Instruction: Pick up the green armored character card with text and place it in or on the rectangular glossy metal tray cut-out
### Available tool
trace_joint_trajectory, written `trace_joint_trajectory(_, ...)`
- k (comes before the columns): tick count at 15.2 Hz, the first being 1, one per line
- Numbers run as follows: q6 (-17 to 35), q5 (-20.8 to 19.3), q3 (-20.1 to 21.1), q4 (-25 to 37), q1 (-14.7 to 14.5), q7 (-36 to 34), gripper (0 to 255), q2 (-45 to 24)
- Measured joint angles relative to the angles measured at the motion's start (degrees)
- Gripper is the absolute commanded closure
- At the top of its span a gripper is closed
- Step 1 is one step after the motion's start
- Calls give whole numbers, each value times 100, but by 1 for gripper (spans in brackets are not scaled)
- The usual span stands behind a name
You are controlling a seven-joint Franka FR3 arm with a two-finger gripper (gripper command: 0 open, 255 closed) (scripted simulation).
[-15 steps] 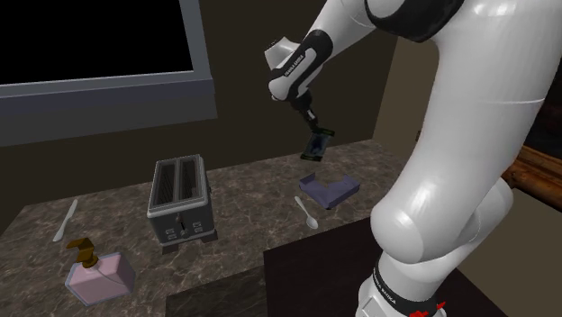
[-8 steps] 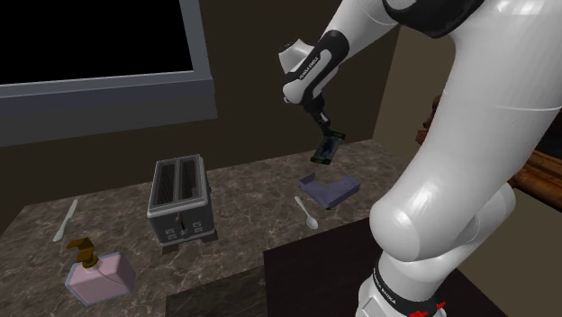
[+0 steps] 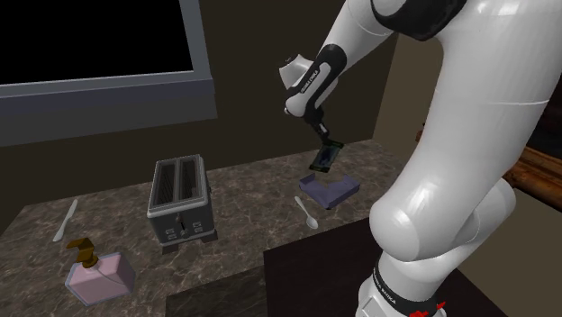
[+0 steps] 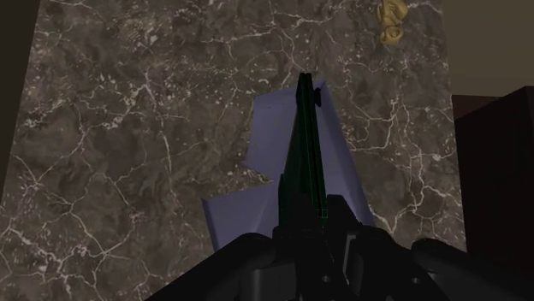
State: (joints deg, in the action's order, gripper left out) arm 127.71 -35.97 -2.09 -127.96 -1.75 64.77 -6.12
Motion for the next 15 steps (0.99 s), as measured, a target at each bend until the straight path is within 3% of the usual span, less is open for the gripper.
trace_joint_trajectory(15, 848, -516, -111, -125, 2, -712, 255, -869)
